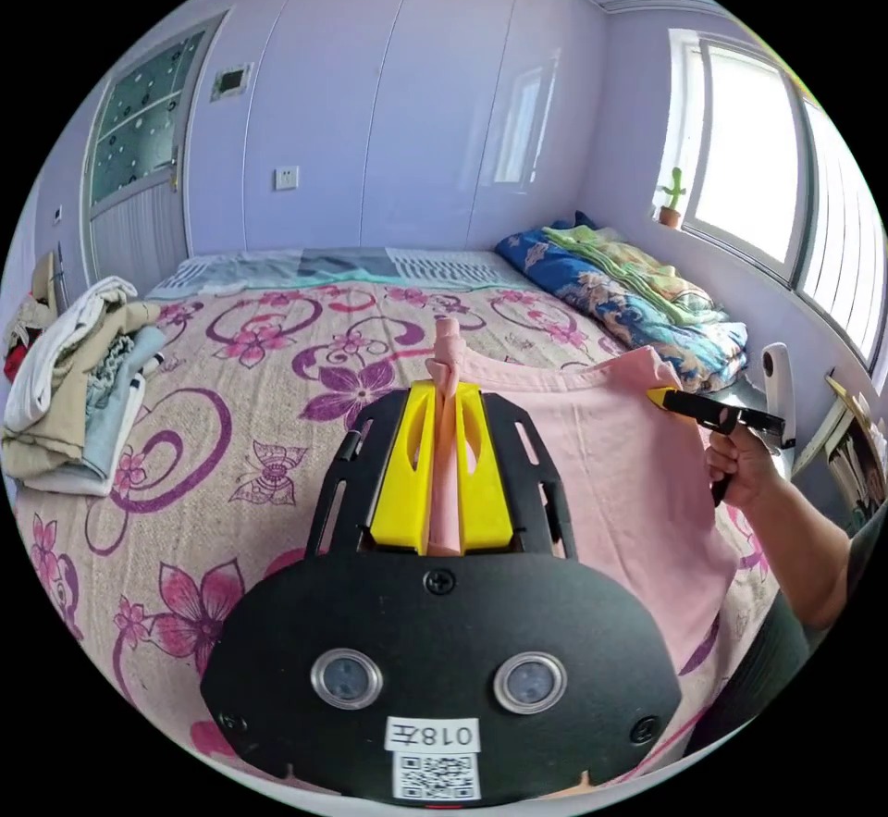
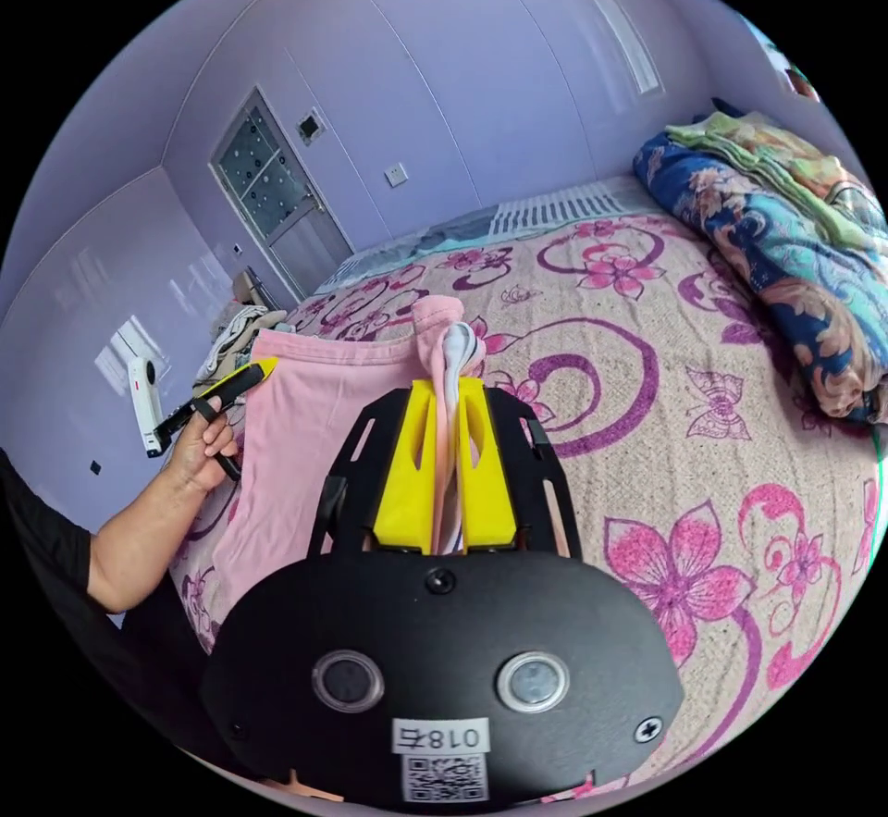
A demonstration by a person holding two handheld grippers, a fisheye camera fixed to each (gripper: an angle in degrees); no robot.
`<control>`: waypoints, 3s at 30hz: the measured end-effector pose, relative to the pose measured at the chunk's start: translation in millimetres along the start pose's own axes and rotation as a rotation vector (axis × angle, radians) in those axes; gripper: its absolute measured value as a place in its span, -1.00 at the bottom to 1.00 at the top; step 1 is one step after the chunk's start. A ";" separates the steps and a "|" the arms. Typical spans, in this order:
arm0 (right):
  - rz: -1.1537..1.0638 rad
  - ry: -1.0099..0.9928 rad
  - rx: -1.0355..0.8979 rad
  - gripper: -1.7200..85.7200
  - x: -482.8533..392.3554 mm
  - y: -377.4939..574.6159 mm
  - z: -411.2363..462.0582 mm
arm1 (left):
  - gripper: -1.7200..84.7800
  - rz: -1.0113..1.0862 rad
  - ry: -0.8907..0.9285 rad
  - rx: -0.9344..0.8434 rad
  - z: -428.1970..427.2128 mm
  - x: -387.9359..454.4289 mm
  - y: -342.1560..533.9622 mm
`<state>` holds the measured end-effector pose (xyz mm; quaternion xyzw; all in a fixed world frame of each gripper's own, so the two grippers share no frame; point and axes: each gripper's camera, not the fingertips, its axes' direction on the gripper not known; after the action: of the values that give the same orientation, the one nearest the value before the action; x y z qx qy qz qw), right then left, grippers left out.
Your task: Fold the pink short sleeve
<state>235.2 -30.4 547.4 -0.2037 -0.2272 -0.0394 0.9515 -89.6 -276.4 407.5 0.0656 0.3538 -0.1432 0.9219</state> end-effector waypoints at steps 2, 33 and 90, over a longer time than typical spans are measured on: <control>-0.046 0.055 0.083 -0.86 -1.6 -6.1 -26.4 | -0.87 0.039 -0.002 0.066 -9.3 11.2 -18.2; 0.279 0.114 -0.287 -0.84 215.3 -22.1 -44.7 | -0.72 -0.176 0.473 -0.570 166.2 -13.0 -82.2; -0.129 0.593 -0.205 -0.83 219.1 -291.2 65.2 | -0.71 -0.158 0.001 -0.426 431.6 40.9 -222.1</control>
<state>355.0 -266.2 806.4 -0.2635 0.0528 -0.1801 0.9462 143.9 -592.3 695.6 -0.1586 0.3808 -0.1372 0.9006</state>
